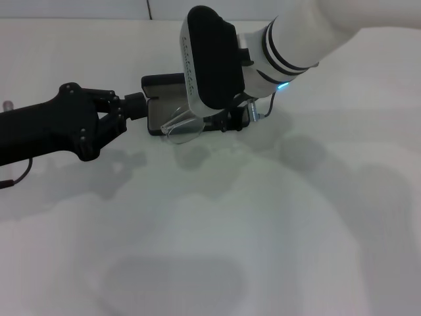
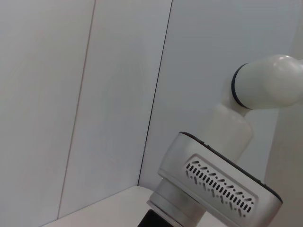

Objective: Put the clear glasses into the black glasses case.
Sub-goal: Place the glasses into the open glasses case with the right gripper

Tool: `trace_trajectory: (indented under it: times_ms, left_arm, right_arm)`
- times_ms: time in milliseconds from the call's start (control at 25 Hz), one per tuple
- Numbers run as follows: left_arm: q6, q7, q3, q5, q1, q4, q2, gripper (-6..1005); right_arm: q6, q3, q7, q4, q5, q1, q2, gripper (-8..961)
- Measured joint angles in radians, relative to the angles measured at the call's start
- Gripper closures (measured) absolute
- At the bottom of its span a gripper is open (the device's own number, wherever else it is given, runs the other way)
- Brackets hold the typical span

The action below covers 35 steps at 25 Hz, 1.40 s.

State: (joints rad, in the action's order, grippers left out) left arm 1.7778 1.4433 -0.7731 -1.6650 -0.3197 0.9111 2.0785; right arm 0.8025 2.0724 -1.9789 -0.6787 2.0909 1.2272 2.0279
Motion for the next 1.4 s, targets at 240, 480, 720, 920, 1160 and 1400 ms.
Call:
trace_trajectory:
  times_ms: [240,480,720,920,1160,1400]
  left_arm:
    - [0.001,0.001,0.000,-0.002,-0.005,0.000,0.000,904]
    - [0.002,0.002,0.000,-0.002,-0.006,0.000,0.000,902]
    - [0.002,0.002,0.000,-0.002,-0.007,0.000,0.000,901]
    - [0.000,0.002,0.000,0.001,-0.007,0.000,0.000,900]
    - [0.000,0.002,0.000,0.001,-0.010,0.000,0.000,898]
    - [0.000,0.002,0.000,-0.001,-0.015,0.000,0.001,897]
  right_arm:
    - [-0.019,0.022,0.000,0.001,-0.003,-0.001,0.000,831]
    - [-0.050,0.049,0.000,0.001,-0.007,-0.003,0.000,831]
    - [-0.063,0.076,0.000,0.002,-0.013,-0.001,0.000,830]
    - [-0.065,0.086,0.000,-0.002,-0.014,0.000,0.000,830]
    - [-0.076,0.098,0.000,0.002,-0.015,-0.001,0.000,838]
    - [-0.094,0.114,0.000,0.003,-0.025,-0.002,0.000,846]
